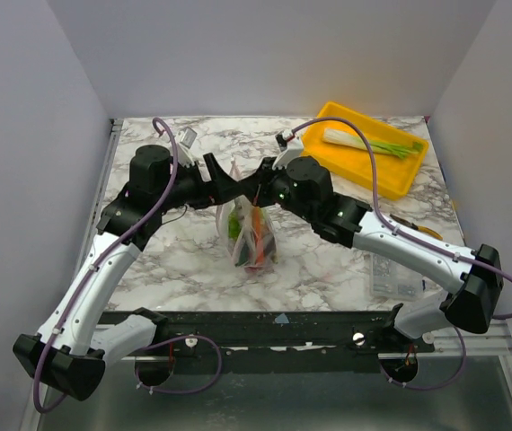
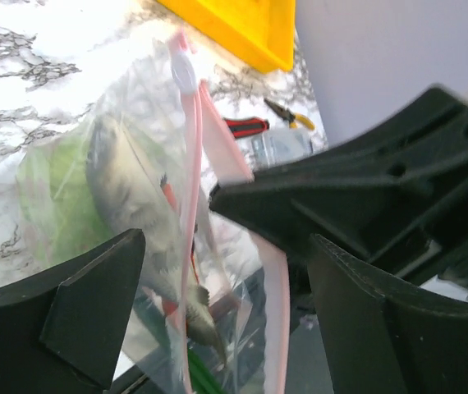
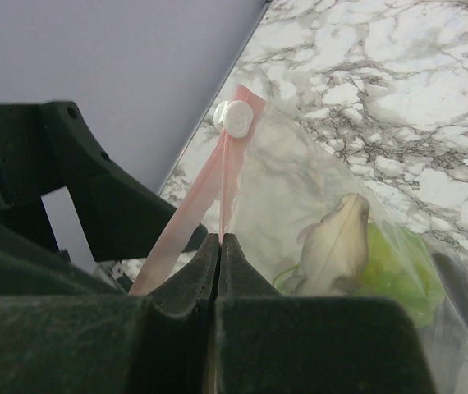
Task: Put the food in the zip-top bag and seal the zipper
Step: Adjust the zipper food storage bag at the center of the board.
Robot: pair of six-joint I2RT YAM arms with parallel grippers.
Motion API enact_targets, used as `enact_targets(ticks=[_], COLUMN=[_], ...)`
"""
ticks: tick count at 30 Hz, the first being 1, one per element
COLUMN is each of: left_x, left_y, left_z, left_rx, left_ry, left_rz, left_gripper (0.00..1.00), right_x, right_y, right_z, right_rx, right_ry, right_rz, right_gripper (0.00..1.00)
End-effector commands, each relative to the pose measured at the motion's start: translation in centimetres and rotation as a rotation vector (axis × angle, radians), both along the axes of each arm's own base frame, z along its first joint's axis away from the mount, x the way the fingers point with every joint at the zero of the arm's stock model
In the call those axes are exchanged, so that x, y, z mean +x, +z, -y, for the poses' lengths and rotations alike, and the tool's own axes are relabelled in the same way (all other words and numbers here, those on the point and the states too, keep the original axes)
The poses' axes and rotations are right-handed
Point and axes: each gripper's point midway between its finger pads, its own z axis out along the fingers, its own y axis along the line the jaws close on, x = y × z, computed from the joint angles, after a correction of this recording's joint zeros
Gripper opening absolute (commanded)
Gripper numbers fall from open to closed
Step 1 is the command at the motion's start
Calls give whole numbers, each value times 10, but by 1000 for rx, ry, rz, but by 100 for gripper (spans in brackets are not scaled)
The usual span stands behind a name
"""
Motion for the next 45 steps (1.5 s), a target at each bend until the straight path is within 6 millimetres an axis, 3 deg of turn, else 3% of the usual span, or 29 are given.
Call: enact_targets(ticks=[1, 7, 13, 18, 21, 22, 25, 27, 31, 33, 37, 45], left_x=[24, 51, 64, 70, 71, 71, 71, 71, 68, 66, 62, 55], left_y=[32, 30, 17, 18, 24, 27, 25, 23, 21, 23, 24, 24], left_z=[-9, -19, -8, -6, -7, -8, -7, -9, -16, -20, -23, -32], left_rx=[-109, -118, -115, -93, -72, -73, -62, -56, -51, -60, -66, -73], left_ry=[192, 333, 317, 312, 315, 315, 314, 321, 358, 385, 411, 465], left_rz=[-1, -101, -166, -127, -80, -64, -71, -80, -88, -99, -135, -170], left_gripper=[88, 88, 81, 66, 48, 38, 22, 10, 1, 0, 0, 0], right_x=[-11, -14, -13, -11, -8, -9, -13, -17, -30, -42, -56, -45], right_y=[13, 14, 12, 5, 1, -1, -1, 1, 1, -3, -15, -29], right_z=[-3, -6, -7, -12, -16, -18, -22, -25, -30, -35, -45, -36], right_rx=[-60, -74, -117, -185, -239, -263, -300, -311, -354, -404, -566, -792], right_ry=[94, 128, 142, 168, 169, 170, 152, 138, 102, 77, -31, -277], right_rz=[78, 100, 124, 112, 97, 91, 103, 106, 72, 90, 154, 312], right_gripper=[0, 0, 1, 0, 1, 2, 14, 27, 59, 69, 79, 81])
